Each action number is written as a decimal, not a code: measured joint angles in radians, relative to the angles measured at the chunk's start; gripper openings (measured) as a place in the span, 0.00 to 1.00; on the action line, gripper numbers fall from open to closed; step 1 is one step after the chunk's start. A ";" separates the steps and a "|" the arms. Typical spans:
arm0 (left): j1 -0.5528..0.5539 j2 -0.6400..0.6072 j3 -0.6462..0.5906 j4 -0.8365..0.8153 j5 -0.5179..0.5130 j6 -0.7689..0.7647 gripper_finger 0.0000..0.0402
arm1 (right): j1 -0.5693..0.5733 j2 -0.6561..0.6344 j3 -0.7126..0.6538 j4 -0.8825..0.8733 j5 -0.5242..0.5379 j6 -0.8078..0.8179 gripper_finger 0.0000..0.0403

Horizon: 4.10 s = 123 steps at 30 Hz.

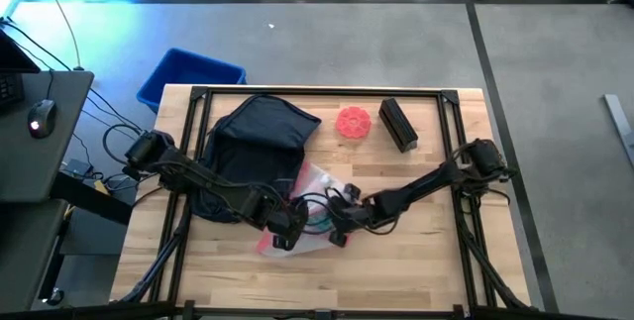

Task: Unpack backpack
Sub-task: Remove the blue calculator from the transparent pink zip bag

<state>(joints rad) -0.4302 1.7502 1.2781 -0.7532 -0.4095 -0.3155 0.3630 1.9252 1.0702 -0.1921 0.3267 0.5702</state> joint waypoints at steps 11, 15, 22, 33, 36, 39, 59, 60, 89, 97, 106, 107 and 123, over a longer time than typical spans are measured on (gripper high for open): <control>-0.039 0.002 -0.051 0.047 0.006 -0.111 0.00 | 0.039 -0.134 -0.011 -0.099 -0.055 0.162 0.00; -0.045 0.002 -0.051 0.109 0.056 -0.092 0.00 | 0.016 -0.208 -0.007 -0.126 -0.049 0.213 0.00; -0.049 0.004 -0.052 0.174 0.180 -0.067 0.00 | -0.069 -0.225 -0.028 -0.127 -0.263 0.223 0.20; -0.049 0.085 -0.150 0.295 0.244 -0.065 0.00 | -0.161 -0.204 -0.260 0.305 -0.527 0.407 0.49; -0.049 0.108 -0.151 0.300 0.213 -0.049 0.00 | -0.161 -0.204 -0.289 0.325 -0.510 0.455 0.51; -0.050 0.123 -0.151 0.322 0.195 0.011 0.00 | -0.161 -0.192 -0.304 0.354 -0.506 0.497 0.51; -0.046 0.155 -0.152 0.392 0.112 0.039 0.00 | -0.153 -0.044 -0.307 0.690 -0.657 0.595 0.57; -0.046 0.155 -0.152 0.392 0.108 0.039 0.00 | -0.153 -0.030 -0.307 0.725 -0.667 0.604 0.56; -0.080 0.072 -0.156 0.222 -0.001 -0.210 0.00 | 0.090 -0.694 -0.633 0.432 -0.496 0.922 0.17; -0.083 0.070 -0.155 0.229 -0.006 -0.234 0.00 | 0.240 -0.849 -0.691 0.445 0.066 1.041 0.17; -0.083 0.070 -0.154 0.240 0.003 -0.234 0.00 | -0.081 -0.831 -0.671 0.518 0.225 0.903 0.17; -0.083 0.070 -0.154 0.242 0.007 -0.233 0.00 | -0.139 -0.831 -0.671 0.519 0.198 0.883 0.17; -0.083 0.068 -0.153 0.251 0.019 -0.232 0.00 | -0.703 -0.362 -0.584 0.935 -0.128 0.838 0.17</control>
<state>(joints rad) -0.5132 1.8183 1.1248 -0.5023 -0.3903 -0.5475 -0.3397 1.5628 0.4862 0.7425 0.1983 1.4086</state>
